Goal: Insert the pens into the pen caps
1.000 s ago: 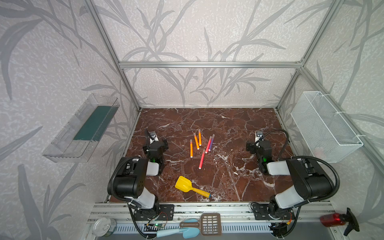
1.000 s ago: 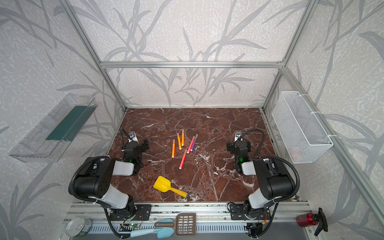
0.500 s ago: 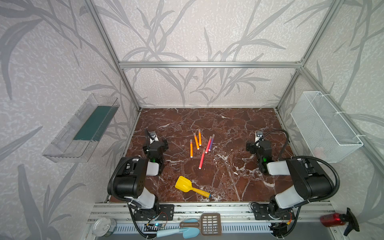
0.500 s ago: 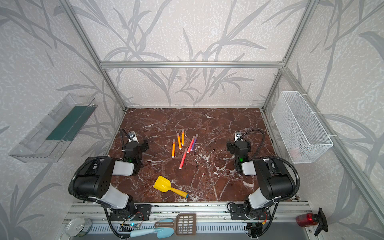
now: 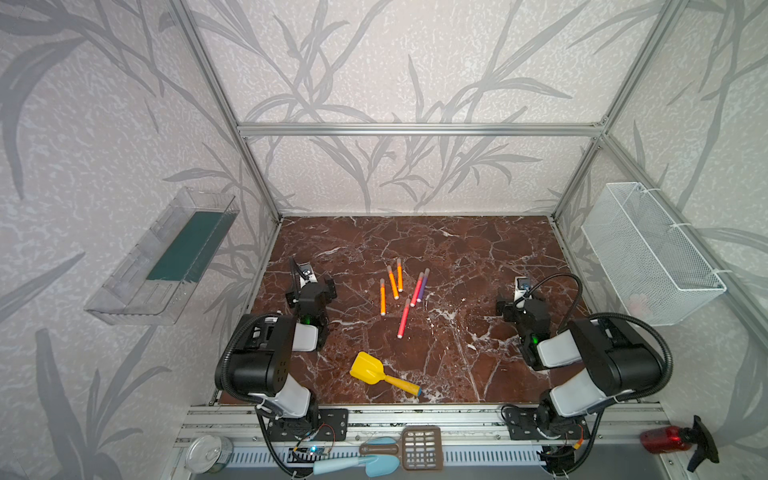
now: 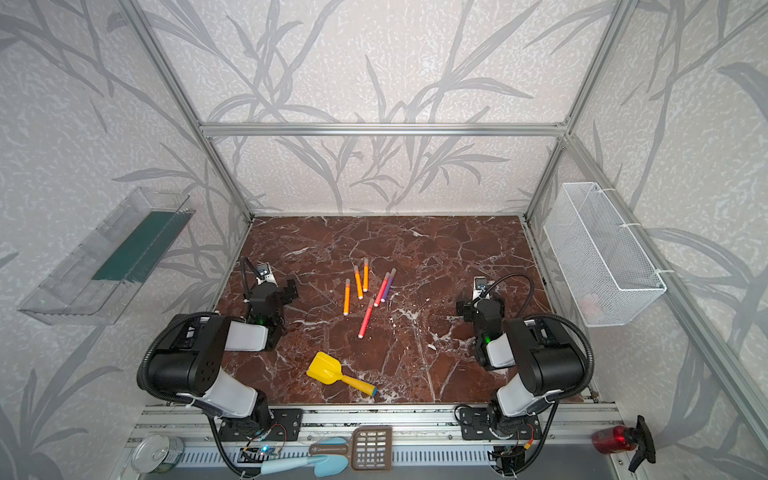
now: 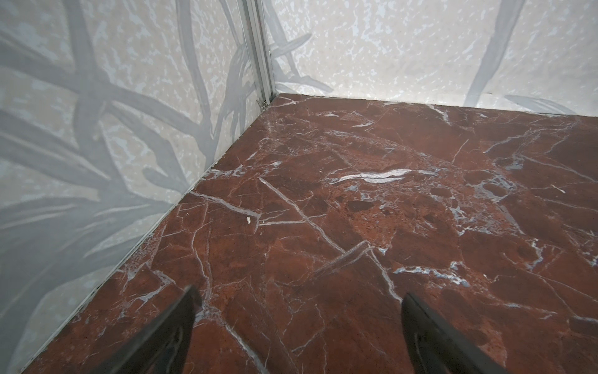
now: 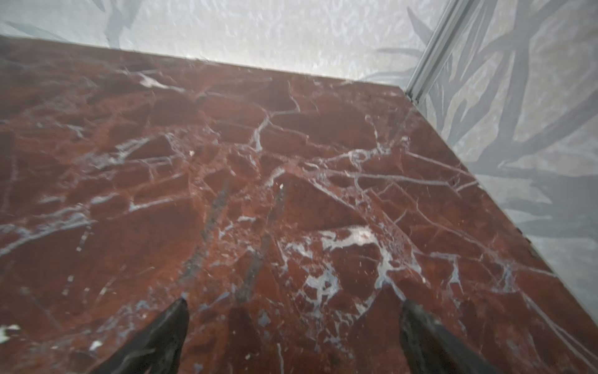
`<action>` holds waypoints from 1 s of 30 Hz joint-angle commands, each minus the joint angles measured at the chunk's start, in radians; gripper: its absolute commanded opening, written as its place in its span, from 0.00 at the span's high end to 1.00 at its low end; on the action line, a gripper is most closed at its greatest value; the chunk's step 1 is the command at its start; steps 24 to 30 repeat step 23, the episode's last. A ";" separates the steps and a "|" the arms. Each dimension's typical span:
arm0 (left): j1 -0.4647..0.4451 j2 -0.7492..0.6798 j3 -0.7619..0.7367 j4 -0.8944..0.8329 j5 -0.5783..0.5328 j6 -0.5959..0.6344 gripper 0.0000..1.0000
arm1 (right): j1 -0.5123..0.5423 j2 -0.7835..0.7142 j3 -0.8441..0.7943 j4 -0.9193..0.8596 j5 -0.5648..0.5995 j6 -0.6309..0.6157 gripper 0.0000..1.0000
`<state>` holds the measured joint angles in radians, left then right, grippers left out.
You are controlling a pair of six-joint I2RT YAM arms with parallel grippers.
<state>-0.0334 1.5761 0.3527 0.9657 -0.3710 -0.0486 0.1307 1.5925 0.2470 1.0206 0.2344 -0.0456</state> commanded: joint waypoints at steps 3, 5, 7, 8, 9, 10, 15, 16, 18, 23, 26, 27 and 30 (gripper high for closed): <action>0.003 0.002 0.011 0.028 0.006 -0.004 0.01 | 0.002 0.004 0.107 0.015 -0.008 -0.008 0.01; 0.004 0.002 0.011 0.025 0.006 -0.004 0.01 | 0.004 -0.063 0.152 -0.186 -0.006 0.012 0.01; 0.003 0.001 0.011 0.025 0.006 -0.005 0.01 | 0.003 -0.038 0.129 -0.100 -0.022 -0.003 0.01; 0.005 0.002 0.013 0.026 0.006 -0.005 0.01 | 0.006 -0.014 0.113 -0.028 -0.021 -0.011 0.01; 0.005 0.002 0.013 0.023 0.008 -0.005 0.01 | 0.006 -0.002 0.107 0.004 -0.021 -0.017 0.01; 0.006 0.002 0.013 0.022 0.010 -0.007 0.01 | 0.006 -0.017 0.115 -0.039 -0.020 -0.009 0.01; 0.006 0.002 0.013 0.022 0.010 -0.007 0.01 | 0.006 -0.042 0.146 -0.140 -0.006 0.008 0.01; 0.006 0.002 0.013 0.023 0.010 -0.007 0.01 | 0.006 -0.035 0.143 -0.123 -0.006 0.007 0.01; 0.007 0.002 0.013 0.023 0.010 -0.005 0.01 | 0.005 -0.034 0.145 -0.126 -0.008 0.009 0.01; 0.006 0.002 0.012 0.024 0.009 -0.005 0.01 | 0.004 -0.038 0.145 -0.133 -0.010 0.009 0.01; 0.006 0.002 0.012 0.024 0.009 -0.005 0.01 | 0.004 -0.038 0.145 -0.133 -0.010 0.009 0.01; 0.006 0.002 0.012 0.024 0.009 -0.005 0.01 | 0.004 -0.038 0.145 -0.133 -0.010 0.009 0.01; 0.006 0.002 0.012 0.024 0.009 -0.005 0.01 | 0.004 -0.038 0.145 -0.133 -0.010 0.009 0.01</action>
